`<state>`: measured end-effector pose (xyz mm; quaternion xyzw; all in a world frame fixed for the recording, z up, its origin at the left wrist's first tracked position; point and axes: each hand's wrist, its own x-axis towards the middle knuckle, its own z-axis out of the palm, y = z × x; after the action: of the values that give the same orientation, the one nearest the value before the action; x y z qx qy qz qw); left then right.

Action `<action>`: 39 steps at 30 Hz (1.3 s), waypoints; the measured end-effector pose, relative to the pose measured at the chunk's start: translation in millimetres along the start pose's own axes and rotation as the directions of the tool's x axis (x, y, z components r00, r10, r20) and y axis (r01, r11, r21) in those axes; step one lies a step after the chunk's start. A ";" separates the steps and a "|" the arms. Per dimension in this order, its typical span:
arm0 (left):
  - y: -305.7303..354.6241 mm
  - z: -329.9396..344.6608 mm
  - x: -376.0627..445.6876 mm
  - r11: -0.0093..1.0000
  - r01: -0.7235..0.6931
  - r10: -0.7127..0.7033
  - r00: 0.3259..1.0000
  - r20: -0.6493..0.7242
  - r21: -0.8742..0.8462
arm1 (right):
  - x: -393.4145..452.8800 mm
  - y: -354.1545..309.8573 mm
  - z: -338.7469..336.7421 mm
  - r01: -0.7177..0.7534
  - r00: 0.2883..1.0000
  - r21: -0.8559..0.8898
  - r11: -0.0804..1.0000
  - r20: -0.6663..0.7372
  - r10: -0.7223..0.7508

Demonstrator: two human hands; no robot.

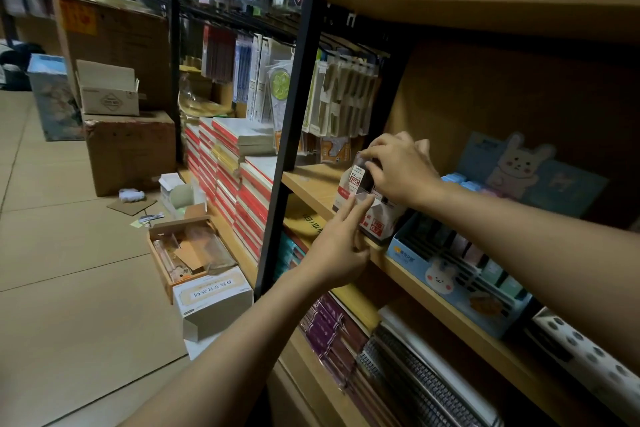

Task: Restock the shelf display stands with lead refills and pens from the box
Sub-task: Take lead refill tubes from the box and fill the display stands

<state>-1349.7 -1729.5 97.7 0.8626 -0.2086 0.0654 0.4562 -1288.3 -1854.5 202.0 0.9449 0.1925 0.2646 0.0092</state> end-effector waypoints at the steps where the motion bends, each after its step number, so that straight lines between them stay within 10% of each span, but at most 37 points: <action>1: 1.7 -3.1 -3.0 1.000 -0.007 0.007 1.000 0.005 0.017 | -3.7 0.1 -2.3 -0.010 1.000 0.028 1.000 -0.014 0.011; 8: 9.2 -21.7 -55.8 0.995 0.010 -0.006 0.999 -0.037 0.102 | -89.4 -19.2 -9.7 -0.014 0.981 0.340 0.940 -0.176 0.078; 11: -5.6 -16.2 -100.9 0.980 0.182 -0.183 0.983 0.004 0.087 | -156.8 -48.0 2.7 0.131 0.989 0.399 0.907 0.013 -0.148; 16: -51.1 13.3 -198.8 0.829 0.389 -0.528 0.781 0.334 0.402 | -241.2 -89.8 26.8 0.331 0.628 0.467 0.820 0.539 -0.561; 21: -113.1 61.9 -286.2 0.603 0.639 -0.797 0.508 0.327 0.478 | -287.6 -115.5 87.4 0.174 0.415 0.468 0.867 0.763 -0.495; 28: -172.4 145.0 -355.7 0.268 0.959 -0.963 0.265 -0.041 -0.087 | -354.8 -150.2 193.8 -0.316 0.438 0.344 0.884 0.879 -0.185; 39: -223.7 181.3 -326.4 0.291 0.939 -0.920 0.327 -0.217 0.182 | -374.6 -178.3 283.5 -0.659 0.422 0.248 0.710 0.903 0.076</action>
<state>-1565.1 -1668.0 -275.5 0.8742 0.3572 -0.1522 0.2918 -1503.9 -1803.5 -249.1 0.9202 0.0064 -0.3047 -0.2458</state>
